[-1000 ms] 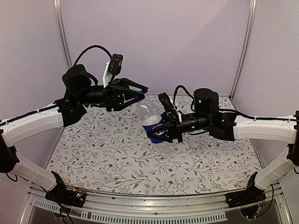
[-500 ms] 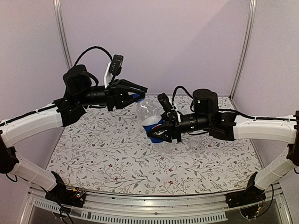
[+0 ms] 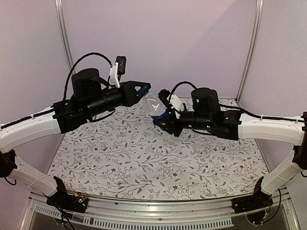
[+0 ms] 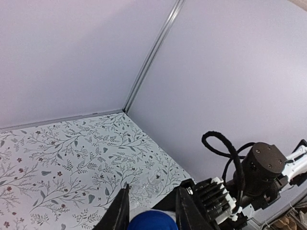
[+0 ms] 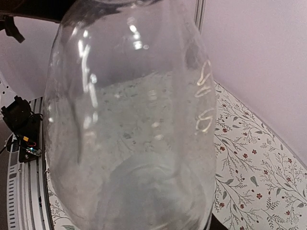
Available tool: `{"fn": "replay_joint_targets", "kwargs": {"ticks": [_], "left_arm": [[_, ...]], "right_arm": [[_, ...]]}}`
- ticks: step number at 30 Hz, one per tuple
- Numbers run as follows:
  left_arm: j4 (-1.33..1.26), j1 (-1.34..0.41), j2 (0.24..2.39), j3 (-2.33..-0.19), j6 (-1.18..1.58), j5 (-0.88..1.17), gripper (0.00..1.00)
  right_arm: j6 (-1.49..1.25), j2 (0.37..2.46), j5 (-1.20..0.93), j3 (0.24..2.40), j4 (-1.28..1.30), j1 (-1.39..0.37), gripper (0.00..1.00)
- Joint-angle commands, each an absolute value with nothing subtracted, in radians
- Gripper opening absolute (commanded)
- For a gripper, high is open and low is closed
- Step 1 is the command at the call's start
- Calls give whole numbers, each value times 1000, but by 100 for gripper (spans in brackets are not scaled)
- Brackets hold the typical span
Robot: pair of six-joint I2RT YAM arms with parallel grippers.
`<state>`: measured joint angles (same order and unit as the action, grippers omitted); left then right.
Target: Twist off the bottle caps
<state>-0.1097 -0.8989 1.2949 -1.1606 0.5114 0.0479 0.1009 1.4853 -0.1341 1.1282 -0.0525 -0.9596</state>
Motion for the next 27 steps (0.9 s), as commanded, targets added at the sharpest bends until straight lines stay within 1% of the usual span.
{"fn": "replay_joint_targets", "kwargs": {"ticks": [1, 4, 9, 10, 12, 14, 15, 17, 21, 27], "left_arm": [[-4, -978, 1335, -1209, 514, -300, 0], [38, -993, 1361, -1232, 516, -338, 0], [18, -994, 1366, -1236, 510, -315, 1], [17, -994, 1361, -1231, 502, -308, 5], [-34, -990, 1343, -1220, 469, -272, 18], [-57, -981, 1322, -1212, 438, -226, 29], [-67, -975, 1312, -1206, 428, -189, 37], [-81, -958, 1296, -1202, 410, -113, 49], [-79, -914, 1265, -1192, 378, 43, 65], [-110, -857, 1210, -1158, 306, 320, 82]], "right_arm": [[84, 1519, 98, 1158, -51, -944, 39], [84, 1521, 108, 1152, -60, -944, 39], [98, 1511, 65, 1134, -66, -944, 40], [105, 1507, 44, 1123, -68, -943, 40], [116, 1489, -22, 1099, -80, -943, 41], [135, 1472, -97, 1076, -84, -943, 42], [142, 1464, -134, 1068, -84, -942, 43], [158, 1445, -222, 1052, -84, -941, 43], [168, 1426, -368, 1036, -83, -928, 43], [154, 1420, -511, 1031, -81, -908, 45]]}}
